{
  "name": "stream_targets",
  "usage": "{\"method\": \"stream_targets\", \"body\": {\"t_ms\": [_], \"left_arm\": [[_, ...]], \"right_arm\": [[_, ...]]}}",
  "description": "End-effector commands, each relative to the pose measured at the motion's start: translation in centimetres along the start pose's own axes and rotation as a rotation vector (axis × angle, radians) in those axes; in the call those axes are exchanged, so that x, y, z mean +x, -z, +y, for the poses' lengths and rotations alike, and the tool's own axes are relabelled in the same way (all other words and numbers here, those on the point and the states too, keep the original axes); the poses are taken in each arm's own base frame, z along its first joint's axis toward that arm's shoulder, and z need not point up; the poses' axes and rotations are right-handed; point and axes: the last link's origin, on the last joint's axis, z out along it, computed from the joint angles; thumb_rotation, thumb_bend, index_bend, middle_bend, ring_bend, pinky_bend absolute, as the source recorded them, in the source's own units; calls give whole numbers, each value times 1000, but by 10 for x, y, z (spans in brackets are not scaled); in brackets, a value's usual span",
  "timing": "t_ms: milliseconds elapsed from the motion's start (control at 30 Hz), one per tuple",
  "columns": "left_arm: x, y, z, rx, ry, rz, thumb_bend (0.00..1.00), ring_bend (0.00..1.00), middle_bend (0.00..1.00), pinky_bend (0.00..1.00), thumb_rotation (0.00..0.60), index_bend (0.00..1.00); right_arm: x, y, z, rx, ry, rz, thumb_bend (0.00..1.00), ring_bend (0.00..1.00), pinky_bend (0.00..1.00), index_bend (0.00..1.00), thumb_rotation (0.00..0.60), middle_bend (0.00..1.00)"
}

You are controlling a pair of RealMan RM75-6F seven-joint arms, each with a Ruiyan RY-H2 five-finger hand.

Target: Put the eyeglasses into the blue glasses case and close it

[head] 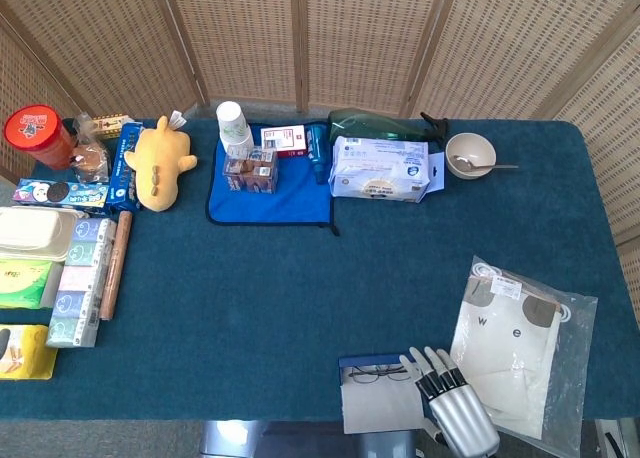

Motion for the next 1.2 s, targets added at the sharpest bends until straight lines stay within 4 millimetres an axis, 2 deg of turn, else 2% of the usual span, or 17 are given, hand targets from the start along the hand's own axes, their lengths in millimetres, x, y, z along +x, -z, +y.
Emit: {"method": "stream_targets", "body": {"t_ms": [33,467,900,1200], "left_arm": [[2,3,0,-5,4,1,295,0,116,0,600,181],[6,12,0,-11,11,12,295,0,117,0,600,181],[14,31,-3,-5,7,29,294,0,118,0,600,182],[20,43,-9,-3,1,46,295,0,118,0,600,181]], "right_arm": [[-5,4,-1,6,-3,26,157,0,132,0,540,0],[-19,18,3,30,-1,59,146,0,111,0,542,0],[-41,29,-7,81,-33,31,145,0,73,0,546,0],[-54,26,-11,109,-56,72,145,0,73,0,560,0]]}}
